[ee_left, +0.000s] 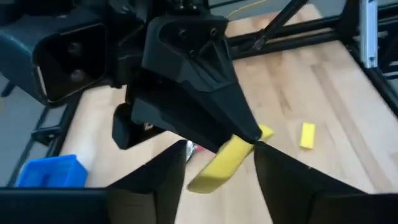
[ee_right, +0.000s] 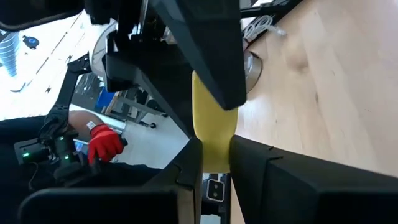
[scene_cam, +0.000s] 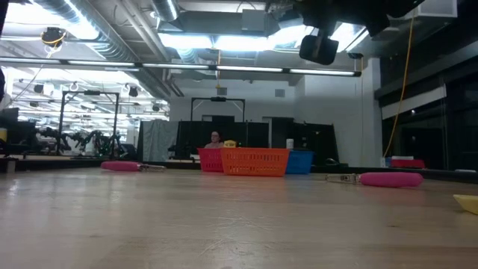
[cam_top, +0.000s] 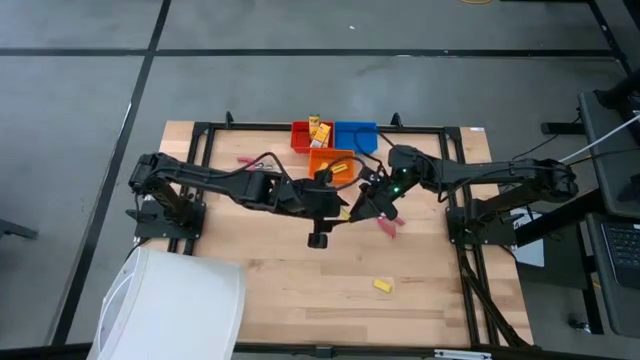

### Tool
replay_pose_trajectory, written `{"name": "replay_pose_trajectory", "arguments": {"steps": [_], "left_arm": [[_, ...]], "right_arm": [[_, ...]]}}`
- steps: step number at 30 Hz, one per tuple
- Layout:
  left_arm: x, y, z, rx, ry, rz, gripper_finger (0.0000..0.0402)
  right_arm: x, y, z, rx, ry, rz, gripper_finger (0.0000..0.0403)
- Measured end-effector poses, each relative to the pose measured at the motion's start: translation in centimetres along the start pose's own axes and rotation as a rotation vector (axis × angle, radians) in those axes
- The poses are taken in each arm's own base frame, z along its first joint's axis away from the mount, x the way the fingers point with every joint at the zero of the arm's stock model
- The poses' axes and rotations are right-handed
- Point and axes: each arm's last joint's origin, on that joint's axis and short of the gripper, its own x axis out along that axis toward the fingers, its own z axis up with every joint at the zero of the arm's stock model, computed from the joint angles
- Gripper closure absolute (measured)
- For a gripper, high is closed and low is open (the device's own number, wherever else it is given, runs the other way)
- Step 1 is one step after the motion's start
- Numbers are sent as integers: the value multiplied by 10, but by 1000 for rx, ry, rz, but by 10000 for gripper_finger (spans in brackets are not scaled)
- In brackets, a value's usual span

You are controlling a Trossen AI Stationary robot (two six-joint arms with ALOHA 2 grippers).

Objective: Pick & Place School Supplies
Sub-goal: Put the yellow eraser into the orange bin

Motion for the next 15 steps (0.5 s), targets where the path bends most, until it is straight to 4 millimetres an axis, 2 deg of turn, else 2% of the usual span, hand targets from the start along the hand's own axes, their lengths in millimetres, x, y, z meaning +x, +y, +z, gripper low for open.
{"name": "replay_pose_trajectory", "arguments": {"steps": [3, 7, 11, 15], "left_arm": [[0, 0, -1, 4, 16, 28, 271], [0, -1, -3, -10, 34, -9, 364], [-2, 0, -6, -58, 67, -19, 373], [-6, 1, -10, -62, 122, 13, 373]], "right_arm": [[0, 0, 0, 6, -3, -5, 346], [0, -1, 0, 7, -5, -9, 346], [1, 1, 2, -10, -32, -3, 332], [2, 1, 3, -12, -93, -44, 279]]}}
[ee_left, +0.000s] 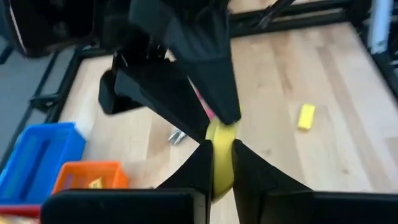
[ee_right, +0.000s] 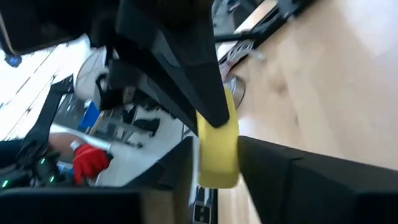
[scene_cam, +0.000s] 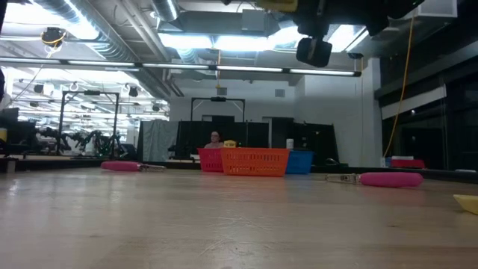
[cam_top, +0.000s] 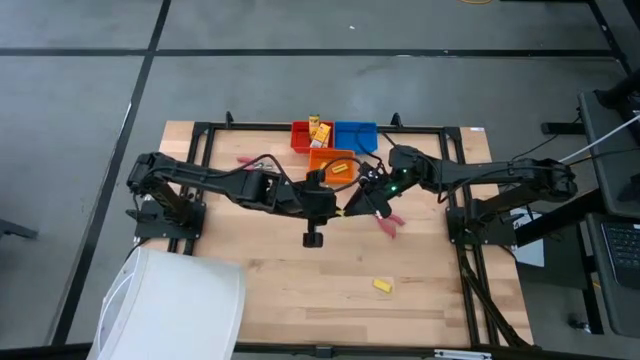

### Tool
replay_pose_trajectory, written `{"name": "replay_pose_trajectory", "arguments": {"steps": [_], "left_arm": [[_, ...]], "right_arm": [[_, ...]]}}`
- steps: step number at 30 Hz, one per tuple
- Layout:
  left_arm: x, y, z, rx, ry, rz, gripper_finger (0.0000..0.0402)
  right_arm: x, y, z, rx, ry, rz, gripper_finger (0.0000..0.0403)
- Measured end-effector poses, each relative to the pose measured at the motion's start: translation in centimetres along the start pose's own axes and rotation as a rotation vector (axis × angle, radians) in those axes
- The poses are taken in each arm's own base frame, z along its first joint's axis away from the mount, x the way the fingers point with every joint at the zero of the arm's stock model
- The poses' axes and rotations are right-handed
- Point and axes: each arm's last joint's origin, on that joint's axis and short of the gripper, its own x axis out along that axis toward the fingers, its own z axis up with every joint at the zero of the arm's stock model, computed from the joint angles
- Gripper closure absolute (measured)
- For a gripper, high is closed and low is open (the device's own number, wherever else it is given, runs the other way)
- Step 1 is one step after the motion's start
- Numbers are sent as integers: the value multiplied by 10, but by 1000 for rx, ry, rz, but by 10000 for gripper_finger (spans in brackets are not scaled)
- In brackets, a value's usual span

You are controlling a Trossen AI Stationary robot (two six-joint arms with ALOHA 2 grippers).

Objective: Pick & Place School Supplies
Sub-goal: Put the yellow eraser into the orange bin

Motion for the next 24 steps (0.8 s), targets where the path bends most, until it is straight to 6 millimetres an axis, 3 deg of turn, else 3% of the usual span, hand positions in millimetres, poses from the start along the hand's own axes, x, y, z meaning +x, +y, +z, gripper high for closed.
{"name": "replay_pose_trajectory", "arguments": {"steps": [5, 9, 13, 18, 24], "left_arm": [[2, 10, -5, 6, 49, 58, 373], [15, 29, -14, -51, 134, 147, 373], [42, 62, -31, -136, 231, 259, 373], [74, 92, -58, -240, 258, 235, 373], [91, 126, -85, -383, 181, 229, 373]], "right_arm": [[0, 2, 4, 1, -65, -44, 202], [-2, 4, 6, 9, -101, -69, 168], [-5, 17, 2, -4, -79, -39, 163], [-16, 27, -11, 6, -78, -149, 175], [-34, 42, -27, -2, -103, -250, 195]]}}
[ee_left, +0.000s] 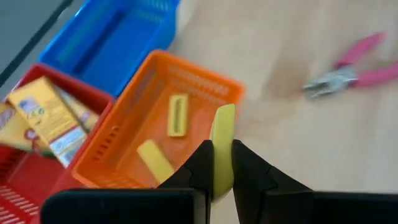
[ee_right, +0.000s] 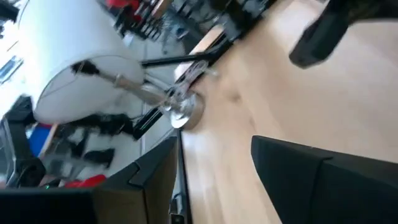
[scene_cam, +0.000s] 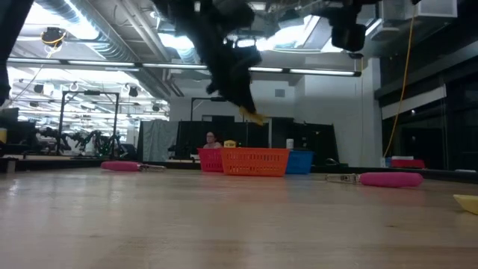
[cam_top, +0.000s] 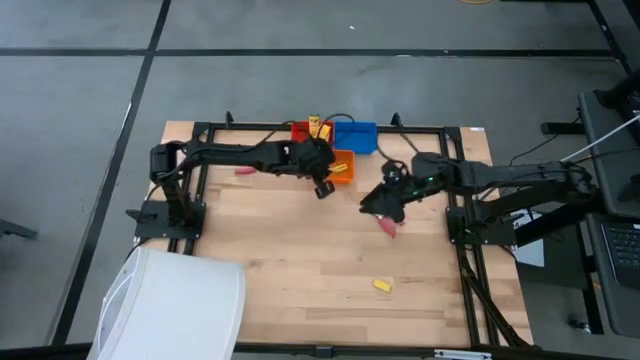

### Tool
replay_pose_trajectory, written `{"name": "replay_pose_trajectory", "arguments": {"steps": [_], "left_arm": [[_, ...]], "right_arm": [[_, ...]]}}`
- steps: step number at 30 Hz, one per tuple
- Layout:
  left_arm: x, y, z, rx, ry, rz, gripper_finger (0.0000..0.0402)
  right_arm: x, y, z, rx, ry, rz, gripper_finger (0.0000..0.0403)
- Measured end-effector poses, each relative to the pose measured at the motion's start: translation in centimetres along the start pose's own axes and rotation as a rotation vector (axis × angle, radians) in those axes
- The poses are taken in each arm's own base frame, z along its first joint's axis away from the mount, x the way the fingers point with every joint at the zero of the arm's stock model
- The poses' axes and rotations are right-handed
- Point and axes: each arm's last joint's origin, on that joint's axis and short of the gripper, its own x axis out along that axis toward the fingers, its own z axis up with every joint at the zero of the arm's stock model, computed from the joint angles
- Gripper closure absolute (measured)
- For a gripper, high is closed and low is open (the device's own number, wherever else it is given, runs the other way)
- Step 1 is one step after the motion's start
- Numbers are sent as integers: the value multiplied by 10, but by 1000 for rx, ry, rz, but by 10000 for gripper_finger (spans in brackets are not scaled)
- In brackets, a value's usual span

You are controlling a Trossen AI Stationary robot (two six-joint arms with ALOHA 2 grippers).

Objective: Pick & Place School Supplies
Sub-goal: Put the yellow eraser into the orange bin

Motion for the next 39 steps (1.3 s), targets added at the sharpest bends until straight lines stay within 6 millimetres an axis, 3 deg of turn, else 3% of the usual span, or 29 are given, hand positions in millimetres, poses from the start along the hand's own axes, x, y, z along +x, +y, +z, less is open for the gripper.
{"name": "replay_pose_trajectory", "arguments": {"steps": [11, 17, 23, 27, 30, 35, 39], "left_arm": [[25, 52, -15, -222, -62, -17, 367], [34, 70, -23, -321, -51, -22, 274], [33, 69, -16, -289, -101, -144, 201], [23, 57, -16, -276, -74, -255, 185], [9, 37, -16, -254, -28, -354, 185], [-29, -20, -22, -175, 21, -436, 191], [-70, -66, -33, -112, -31, -335, 197]], "right_arm": [[-22, 7, -19, 8, -4, -134, 209], [-22, 9, -22, 1, -15, -147, 209], [-23, 4, -28, 6, 37, -200, 209], [-25, -1, -47, -3, 188, -303, 209], [-23, -1, -65, -9, 274, -321, 209], [-14, -6, -108, 35, 425, -292, 209], [-3, -10, -146, 120, 506, -268, 208]]}}
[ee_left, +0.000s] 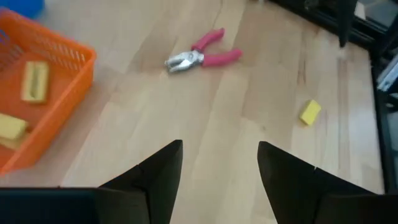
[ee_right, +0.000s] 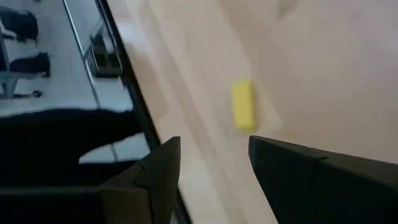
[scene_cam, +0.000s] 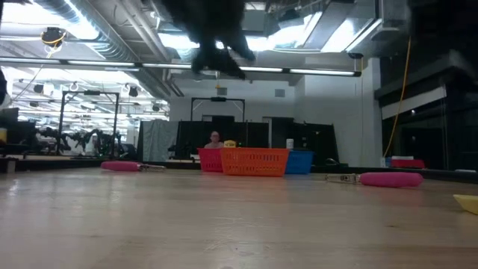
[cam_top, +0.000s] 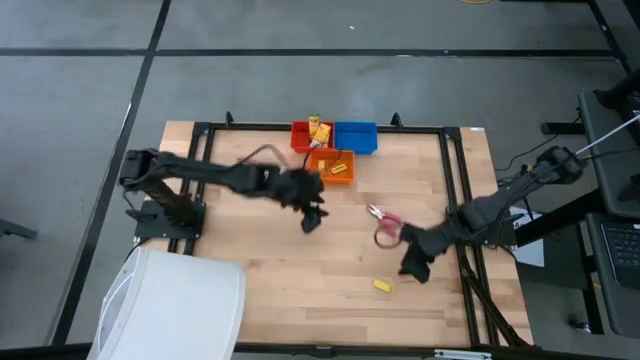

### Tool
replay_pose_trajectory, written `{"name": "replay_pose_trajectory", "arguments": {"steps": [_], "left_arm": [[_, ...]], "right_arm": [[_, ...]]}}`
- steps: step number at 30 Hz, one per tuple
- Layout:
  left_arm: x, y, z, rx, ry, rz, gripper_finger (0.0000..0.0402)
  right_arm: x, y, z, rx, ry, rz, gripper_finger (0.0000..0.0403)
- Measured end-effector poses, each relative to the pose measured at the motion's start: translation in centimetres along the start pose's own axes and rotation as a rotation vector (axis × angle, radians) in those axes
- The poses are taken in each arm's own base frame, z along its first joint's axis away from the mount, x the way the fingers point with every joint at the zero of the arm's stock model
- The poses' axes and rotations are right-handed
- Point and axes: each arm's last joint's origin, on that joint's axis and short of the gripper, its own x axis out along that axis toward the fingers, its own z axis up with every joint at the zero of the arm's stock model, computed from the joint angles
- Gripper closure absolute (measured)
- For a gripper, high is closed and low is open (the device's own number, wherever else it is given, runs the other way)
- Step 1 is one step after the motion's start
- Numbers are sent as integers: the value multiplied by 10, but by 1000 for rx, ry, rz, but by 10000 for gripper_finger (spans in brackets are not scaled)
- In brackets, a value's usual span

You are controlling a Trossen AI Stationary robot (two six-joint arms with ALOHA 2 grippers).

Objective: Pick & Place School Supplies
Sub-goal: Put the yellow eraser into the orange bin

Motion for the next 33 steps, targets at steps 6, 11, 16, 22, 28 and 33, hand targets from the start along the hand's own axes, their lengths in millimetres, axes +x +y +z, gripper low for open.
{"name": "replay_pose_trajectory", "arguments": {"steps": [6, 11, 16, 22, 28, 33], "left_arm": [[-32, -55, -25, 64, -156, 204, 207], [-37, -69, -35, 101, -153, 196, 208], [-38, -70, -37, 82, -134, 197, 208], [-42, -71, -35, 104, -95, 190, 208], [-46, -72, -33, 121, -56, 168, 208], [-50, -75, -30, 142, -32, 140, 208]], "right_arm": [[38, 19, -16, 7, 51, -81, 208], [77, 36, -14, -71, 140, -256, 208], [105, 44, -10, -166, 185, -374, 208], [105, 47, -2, -151, 96, -422, 208], [120, 35, 7, -106, 118, -472, 208], [136, 28, 6, -78, 188, -473, 208]]}}
